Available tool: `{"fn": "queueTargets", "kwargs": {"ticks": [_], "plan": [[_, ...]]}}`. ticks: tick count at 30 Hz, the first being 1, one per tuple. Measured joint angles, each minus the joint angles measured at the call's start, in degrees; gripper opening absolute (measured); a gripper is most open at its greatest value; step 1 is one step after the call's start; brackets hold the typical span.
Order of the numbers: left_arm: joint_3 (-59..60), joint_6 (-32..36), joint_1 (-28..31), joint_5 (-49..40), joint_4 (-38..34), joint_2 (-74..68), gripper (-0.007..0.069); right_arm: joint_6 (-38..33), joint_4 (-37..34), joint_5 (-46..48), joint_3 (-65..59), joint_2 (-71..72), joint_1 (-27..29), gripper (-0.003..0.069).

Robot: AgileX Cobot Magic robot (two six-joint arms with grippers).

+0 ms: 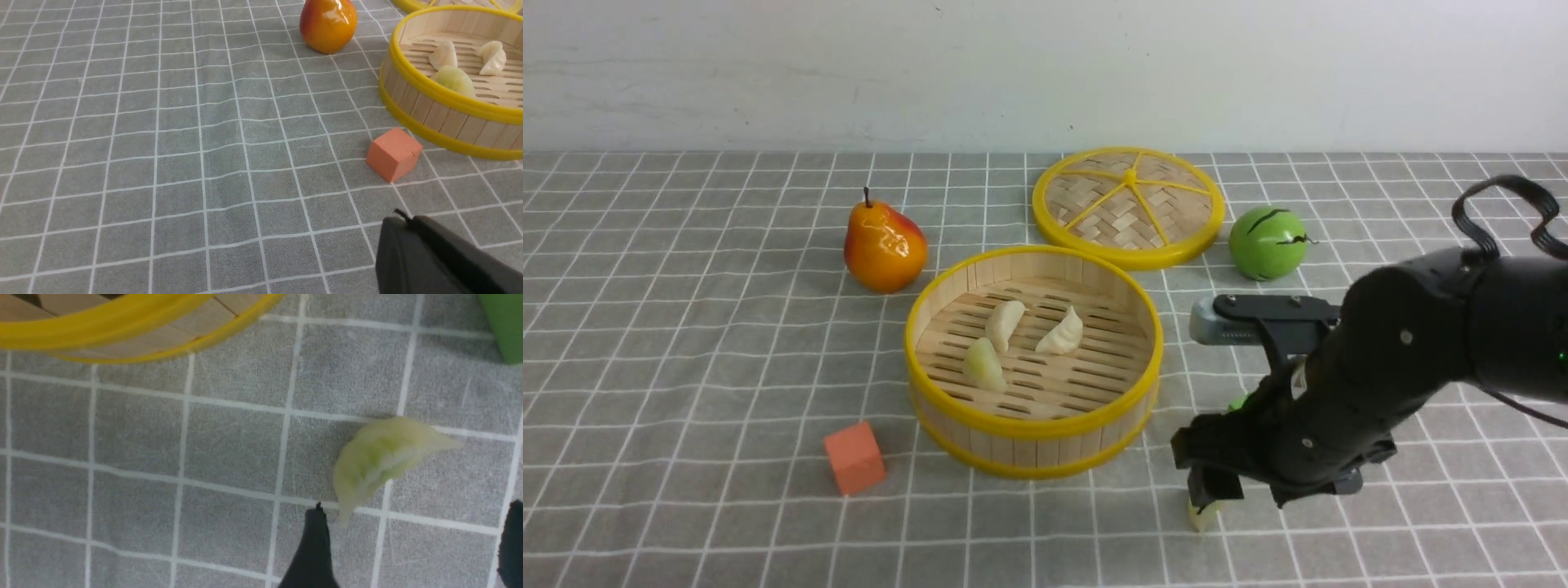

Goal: Put the dumplings into the steamer on the table with the grey tablecloth.
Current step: 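Reach for and grasp a dumpling lying on the table beside the steamer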

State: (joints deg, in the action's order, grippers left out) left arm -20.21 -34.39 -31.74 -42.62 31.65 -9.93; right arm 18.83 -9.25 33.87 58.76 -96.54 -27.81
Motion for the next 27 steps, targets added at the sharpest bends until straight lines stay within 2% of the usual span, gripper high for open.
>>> {"fn": "queueTargets", "kwargs": {"ticks": [7,9,12,13,18,27], "plan": [[0.00,0.00,0.00,0.00,0.00,0.00,0.0006,1.43,0.32,-7.72,-0.68,-3.92,-0.09,0.0550],[0.00,0.00,0.00,0.00,0.00,0.00,0.0007,1.43,0.32,-8.30,-0.79,-6.09,-0.27,0.0523],[0.00,0.00,0.00,0.00,0.00,0.00,0.0012,1.43,1.10,-8.53,-0.83,-6.94,-0.67,0.0440],[0.00,0.00,0.00,0.00,0.00,0.00,0.0012,1.43,1.18,-8.53,-0.83,-6.94,-0.65,0.0440],[0.00,0.00,0.00,0.00,0.00,0.00,0.0017,-0.57,2.51,-6.52,-0.78,-5.78,-0.81,0.0191],[0.00,0.00,0.00,0.21,0.00,0.00,0.0021,-3.96,3.34,-1.59,3.46,4.48,-1.33,0.0186]]}}
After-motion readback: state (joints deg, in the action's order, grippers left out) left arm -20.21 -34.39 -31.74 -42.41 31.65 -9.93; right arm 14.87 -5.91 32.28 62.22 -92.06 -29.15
